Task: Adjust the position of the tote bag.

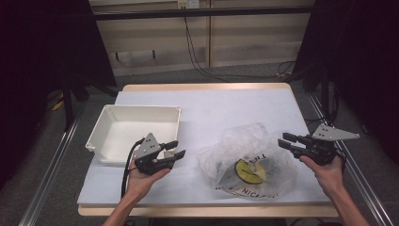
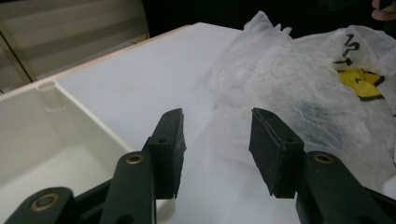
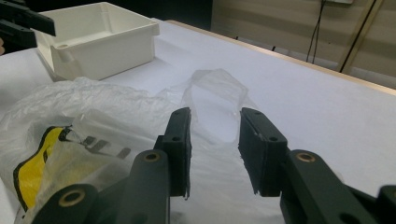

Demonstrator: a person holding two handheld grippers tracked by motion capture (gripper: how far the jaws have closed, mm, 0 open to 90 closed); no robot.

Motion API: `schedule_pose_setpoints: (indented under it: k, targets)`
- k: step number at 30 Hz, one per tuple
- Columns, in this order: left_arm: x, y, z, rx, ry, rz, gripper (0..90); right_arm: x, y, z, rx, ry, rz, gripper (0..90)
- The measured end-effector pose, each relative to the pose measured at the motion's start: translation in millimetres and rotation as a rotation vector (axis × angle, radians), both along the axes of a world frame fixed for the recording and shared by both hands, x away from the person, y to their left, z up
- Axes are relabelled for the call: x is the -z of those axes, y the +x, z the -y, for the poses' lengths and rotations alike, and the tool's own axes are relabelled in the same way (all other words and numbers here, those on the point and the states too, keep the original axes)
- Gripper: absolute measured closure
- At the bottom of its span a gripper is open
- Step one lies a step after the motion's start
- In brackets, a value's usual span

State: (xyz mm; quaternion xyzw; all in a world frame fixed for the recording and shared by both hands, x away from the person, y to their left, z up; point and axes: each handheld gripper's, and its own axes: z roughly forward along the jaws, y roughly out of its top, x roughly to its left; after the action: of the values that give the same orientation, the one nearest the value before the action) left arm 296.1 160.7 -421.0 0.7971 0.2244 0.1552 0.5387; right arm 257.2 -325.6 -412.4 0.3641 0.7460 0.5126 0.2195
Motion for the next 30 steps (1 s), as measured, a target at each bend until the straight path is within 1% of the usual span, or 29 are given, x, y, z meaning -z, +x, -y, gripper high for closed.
schedule_pose_setpoints:
  k: [1, 3, 6, 8, 12, 13, 14, 15, 16, 17, 18, 22, 23, 25, 28, 30]
  targets:
    - [-1.2, 1.6, 2.6, 0.007, -0.013, -0.012, 56.2, -0.1, 2.6, -2.1, -0.007, -0.003, 0.001, 63.8]
    - [-5.6, 5.6, 8.9, 0.022, -0.007, 0.000, 57.8, -0.5, 6.5, -5.6, -0.012, -0.013, -0.002, 63.9]
    - [-11.4, 12.5, 20.8, 0.051, -0.015, -0.008, 60.6, -0.5, 13.8, -8.8, -0.011, -0.041, -0.007, 65.3]
    - [-12.5, 16.1, 26.9, 0.064, -0.005, -0.005, 63.3, 0.3, 19.7, -7.5, -0.008, -0.051, -0.012, 65.6]
    - [-9.1, 23.3, 40.4, 0.102, -0.001, -0.030, 64.7, 4.9, 33.5, -7.0, -0.009, -0.068, -0.031, 62.1]
    - [-7.1, 23.7, 43.3, 0.102, -0.009, -0.034, 64.9, 6.9, 37.8, -7.4, -0.012, -0.067, -0.040, 61.1]
    - [-5.4, 24.4, 45.1, 0.107, 0.002, -0.037, 64.9, 9.0, 42.2, -8.2, -0.015, -0.076, -0.045, 59.9]
    - [-3.1, 24.7, 47.2, 0.113, -0.002, -0.045, 64.8, 11.3, 46.9, -9.5, -0.007, -0.083, -0.053, 58.3]
    - [-1.5, 24.9, 48.5, 0.117, 0.010, -0.047, 64.6, 13.6, 52.0, -10.8, -0.015, -0.084, -0.065, 58.2]
    - [-0.5, 24.8, 49.1, 0.112, 0.024, -0.046, 63.3, 15.8, 56.9, -12.8, -0.014, -0.095, -0.067, 57.1]
    - [0.9, 25.2, 49.2, 0.117, 0.014, -0.051, 63.0, 17.5, 61.5, -14.8, -0.011, -0.106, -0.078, 56.1]
    - [2.7, 25.3, 47.0, 0.105, 0.008, -0.061, 58.7, 25.3, 77.9, -20.2, -0.014, -0.101, -0.105, 53.9]
    - [2.6, 25.3, 46.1, 0.103, 0.008, -0.062, 56.5, 27.4, 81.2, -21.3, -0.019, -0.096, -0.111, 53.9]
    - [1.9, 25.3, 44.8, 0.097, -0.001, -0.064, 50.6, 31.9, 85.5, -24.6, -0.020, -0.102, -0.124, 54.0]
    - [1.4, 25.7, 42.7, 0.086, -0.010, -0.064, 47.5, 35.5, 89.1, -26.0, -0.032, -0.109, -0.148, 56.5]
    - [1.6, 26.1, 41.0, 0.076, -0.011, -0.064, 45.6, 37.3, 90.4, -24.8, -0.041, -0.081, -0.162, 61.5]
